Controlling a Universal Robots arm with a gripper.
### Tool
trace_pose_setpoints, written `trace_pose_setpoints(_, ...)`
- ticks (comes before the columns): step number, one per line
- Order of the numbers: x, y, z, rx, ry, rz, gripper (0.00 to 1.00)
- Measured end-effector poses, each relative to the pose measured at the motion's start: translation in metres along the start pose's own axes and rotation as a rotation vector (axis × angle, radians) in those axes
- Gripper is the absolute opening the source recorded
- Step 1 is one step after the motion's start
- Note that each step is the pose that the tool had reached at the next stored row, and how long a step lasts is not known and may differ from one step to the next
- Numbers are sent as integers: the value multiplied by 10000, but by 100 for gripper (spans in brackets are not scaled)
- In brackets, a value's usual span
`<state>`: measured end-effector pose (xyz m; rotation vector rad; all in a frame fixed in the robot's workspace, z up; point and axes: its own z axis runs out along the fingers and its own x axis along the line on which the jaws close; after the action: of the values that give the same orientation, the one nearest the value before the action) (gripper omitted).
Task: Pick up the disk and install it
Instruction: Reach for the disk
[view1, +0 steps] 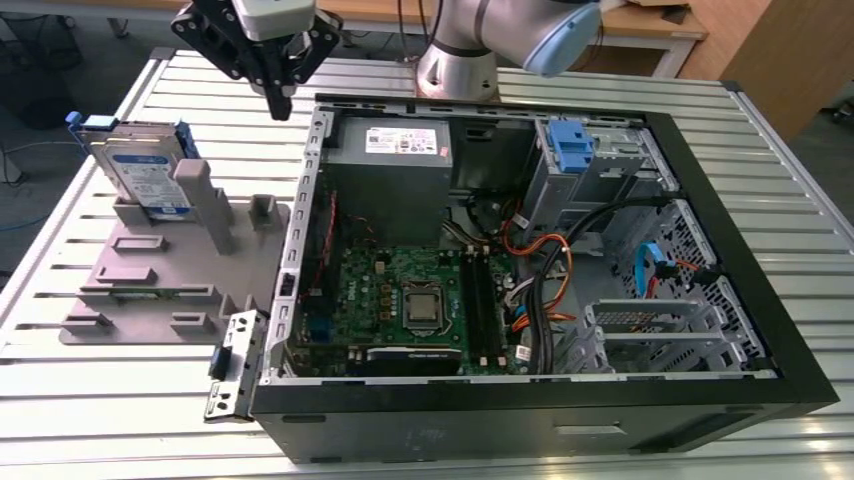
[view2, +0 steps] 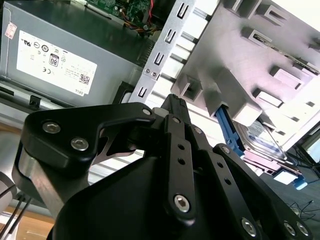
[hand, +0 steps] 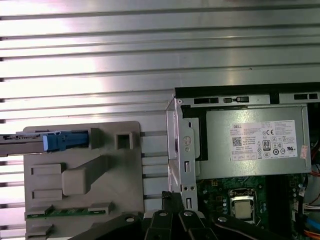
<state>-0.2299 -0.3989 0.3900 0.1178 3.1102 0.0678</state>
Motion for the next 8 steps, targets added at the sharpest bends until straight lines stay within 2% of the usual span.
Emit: trace_pose_setpoints(8,87,-7,1,1,0,0,11)
